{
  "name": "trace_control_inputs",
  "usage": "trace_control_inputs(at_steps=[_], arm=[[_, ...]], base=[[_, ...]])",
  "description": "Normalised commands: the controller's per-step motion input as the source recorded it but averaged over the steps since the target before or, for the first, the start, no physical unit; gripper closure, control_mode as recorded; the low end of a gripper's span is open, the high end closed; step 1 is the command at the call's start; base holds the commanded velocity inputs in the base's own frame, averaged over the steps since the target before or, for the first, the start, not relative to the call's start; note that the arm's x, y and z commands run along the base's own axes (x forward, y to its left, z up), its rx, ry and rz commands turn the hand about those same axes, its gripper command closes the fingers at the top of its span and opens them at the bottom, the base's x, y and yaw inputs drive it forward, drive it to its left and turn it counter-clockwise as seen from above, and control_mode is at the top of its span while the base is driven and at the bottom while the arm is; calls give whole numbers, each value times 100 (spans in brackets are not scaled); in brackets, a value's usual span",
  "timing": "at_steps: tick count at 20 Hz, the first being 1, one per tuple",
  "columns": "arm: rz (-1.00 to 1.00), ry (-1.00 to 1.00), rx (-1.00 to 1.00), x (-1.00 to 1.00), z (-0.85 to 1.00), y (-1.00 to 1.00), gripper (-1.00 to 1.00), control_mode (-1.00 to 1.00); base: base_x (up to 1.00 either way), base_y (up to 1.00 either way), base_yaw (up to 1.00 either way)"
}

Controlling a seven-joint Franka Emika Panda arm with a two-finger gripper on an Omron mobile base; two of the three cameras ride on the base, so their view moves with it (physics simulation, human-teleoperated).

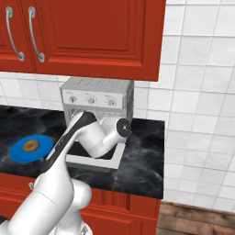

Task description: Pick up the bagel from the plate, place it on the toaster oven rack, close the door, and set the timer.

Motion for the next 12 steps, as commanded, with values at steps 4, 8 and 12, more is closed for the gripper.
trace_control_inputs(at_steps=[4, 8, 12], arm=[[0, 0, 9, 39, -27, 0, -100, -100], [0, 0, 9, 38, -27, 0, -100, -100], [0, -1, 9, 31, -25, 0, -100, -100]], base=[[0, 0, 0], [0, 0, 0], [0, 0, 0]])
